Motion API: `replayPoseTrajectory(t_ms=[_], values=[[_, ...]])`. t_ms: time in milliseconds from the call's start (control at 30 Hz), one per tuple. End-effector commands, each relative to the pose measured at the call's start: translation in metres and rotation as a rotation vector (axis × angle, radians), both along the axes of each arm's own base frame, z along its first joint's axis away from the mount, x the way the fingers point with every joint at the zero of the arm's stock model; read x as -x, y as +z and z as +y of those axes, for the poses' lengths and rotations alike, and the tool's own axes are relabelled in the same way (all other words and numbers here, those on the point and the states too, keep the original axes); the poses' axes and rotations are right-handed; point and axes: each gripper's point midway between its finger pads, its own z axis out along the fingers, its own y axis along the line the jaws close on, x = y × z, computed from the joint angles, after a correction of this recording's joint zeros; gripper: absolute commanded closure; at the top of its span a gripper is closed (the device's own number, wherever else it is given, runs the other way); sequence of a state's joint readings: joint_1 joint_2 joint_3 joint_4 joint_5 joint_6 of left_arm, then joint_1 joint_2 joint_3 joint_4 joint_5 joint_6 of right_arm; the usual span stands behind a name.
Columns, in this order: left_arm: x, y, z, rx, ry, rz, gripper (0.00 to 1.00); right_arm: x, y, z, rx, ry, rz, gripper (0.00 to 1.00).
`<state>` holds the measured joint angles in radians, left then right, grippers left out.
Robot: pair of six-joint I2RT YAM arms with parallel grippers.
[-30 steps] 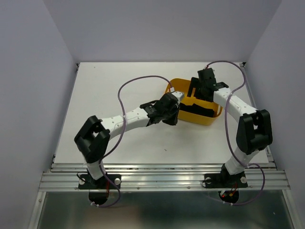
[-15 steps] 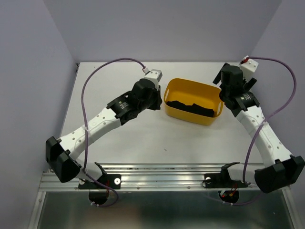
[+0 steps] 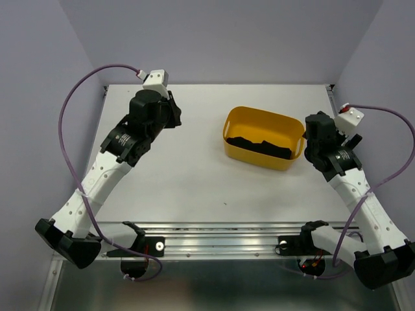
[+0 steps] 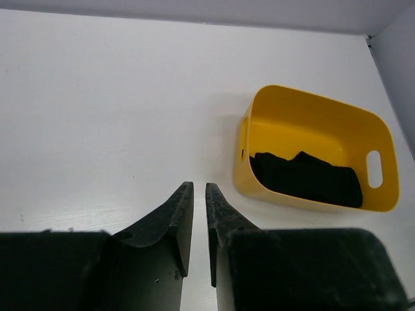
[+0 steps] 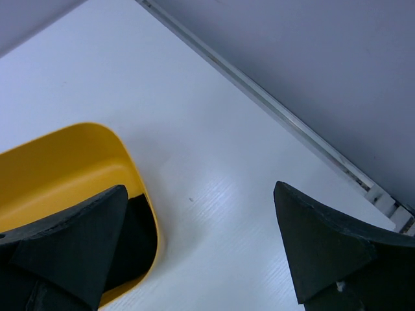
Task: Roll the t-shirts
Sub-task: Reset both arms
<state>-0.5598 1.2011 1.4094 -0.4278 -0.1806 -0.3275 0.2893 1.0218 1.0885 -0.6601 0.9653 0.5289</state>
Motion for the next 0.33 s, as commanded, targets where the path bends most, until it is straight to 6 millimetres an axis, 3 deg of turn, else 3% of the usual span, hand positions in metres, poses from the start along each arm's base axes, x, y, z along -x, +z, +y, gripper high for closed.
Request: replayPoseTrajectory(t_ms=[0,300], values=[[0.004,0.030,0.023,-0.008,0.055,-0.068,0.75,0.029,-0.008,-0.013,-0.026,-0.094,-0.014,0.00],[0.008,0.045,0.041,0.023,0.101,-0.110,0.73,0.048,-0.023,-0.011,-0.099,-0.085,-0.032,0.00]])
